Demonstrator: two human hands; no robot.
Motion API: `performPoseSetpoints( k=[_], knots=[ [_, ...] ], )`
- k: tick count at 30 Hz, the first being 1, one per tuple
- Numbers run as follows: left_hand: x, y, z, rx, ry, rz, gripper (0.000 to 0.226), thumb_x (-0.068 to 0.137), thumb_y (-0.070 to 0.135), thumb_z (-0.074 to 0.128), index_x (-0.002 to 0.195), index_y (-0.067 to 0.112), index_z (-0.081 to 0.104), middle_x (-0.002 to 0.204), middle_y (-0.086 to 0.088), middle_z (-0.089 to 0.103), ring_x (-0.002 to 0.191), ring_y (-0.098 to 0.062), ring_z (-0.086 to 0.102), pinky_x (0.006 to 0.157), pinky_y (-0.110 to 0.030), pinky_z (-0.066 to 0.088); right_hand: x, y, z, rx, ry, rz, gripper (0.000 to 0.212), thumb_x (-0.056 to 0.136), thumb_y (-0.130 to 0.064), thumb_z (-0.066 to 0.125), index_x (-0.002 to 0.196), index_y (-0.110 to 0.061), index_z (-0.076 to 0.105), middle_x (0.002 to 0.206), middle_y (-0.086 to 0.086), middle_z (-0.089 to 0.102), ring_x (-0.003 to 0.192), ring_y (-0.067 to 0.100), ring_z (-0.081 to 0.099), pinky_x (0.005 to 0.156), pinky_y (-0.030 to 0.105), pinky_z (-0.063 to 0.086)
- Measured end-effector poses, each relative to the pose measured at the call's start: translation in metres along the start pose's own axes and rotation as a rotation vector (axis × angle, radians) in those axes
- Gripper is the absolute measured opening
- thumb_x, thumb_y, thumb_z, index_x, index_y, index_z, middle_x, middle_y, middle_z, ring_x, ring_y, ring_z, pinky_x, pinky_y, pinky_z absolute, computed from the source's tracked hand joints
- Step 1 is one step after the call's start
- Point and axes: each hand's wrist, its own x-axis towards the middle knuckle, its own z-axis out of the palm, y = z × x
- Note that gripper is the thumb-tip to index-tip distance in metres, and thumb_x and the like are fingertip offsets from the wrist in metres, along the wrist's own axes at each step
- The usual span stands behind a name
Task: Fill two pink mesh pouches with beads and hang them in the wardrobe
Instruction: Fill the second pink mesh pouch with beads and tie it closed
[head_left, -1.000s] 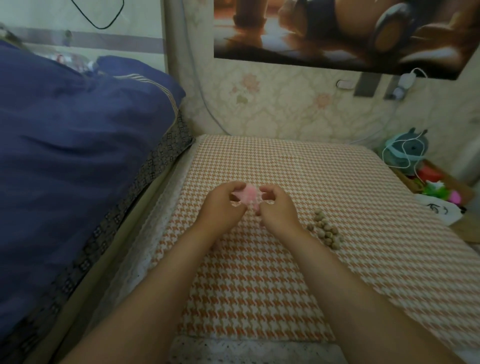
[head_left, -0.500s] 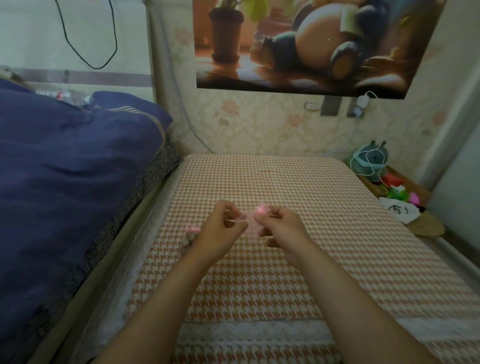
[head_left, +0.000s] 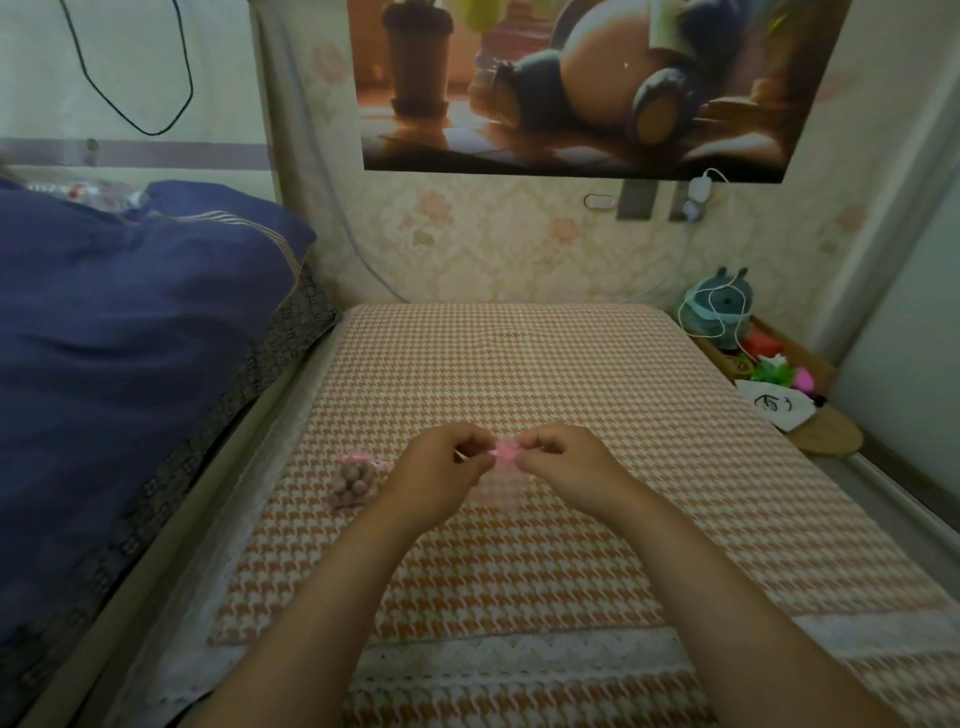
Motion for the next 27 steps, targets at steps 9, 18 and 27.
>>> performPoseSetpoints(
  k=[9,18,27],
  knots=[
    [0.010,0.001,0.013,0.047,-0.092,0.028,0.014,0.090,0.017,0.065,0.093,0.031,0.068,0.082,0.011,0.065,0.071,-0.007,0.061,0.064,-0.021,0.048,0.012,0.017,-0.019,-0.012,-0.058,0.017,0.011,0.084,-0.027,0.079,0.093,-0.023,0.082,0.086,-0.006,0.077,0.086,0.011,0.071,0.086,0.034,0.059],
    [0.011,0.009,0.020,0.097,0.135,0.064,0.005,0.088,0.031,0.063,0.089,0.027,0.061,0.085,0.010,0.059,0.075,-0.010,0.056,0.065,-0.023,0.046,0.023,0.015,-0.010,0.002,-0.010,0.099,0.004,0.083,-0.022,0.077,0.083,-0.019,0.080,0.085,0.004,0.077,0.070,0.012,0.069,0.071,0.033,0.058],
    [0.015,0.000,0.019,-0.069,0.033,-0.179,0.020,0.081,0.014,0.068,0.067,0.028,0.070,0.064,0.000,0.072,0.061,-0.017,0.072,0.065,-0.042,0.061,0.024,0.014,0.002,0.066,0.001,0.043,0.007,0.088,-0.014,0.072,0.084,-0.011,0.078,0.079,0.017,0.074,0.059,0.012,0.064,0.056,0.020,0.052]
  ],
)
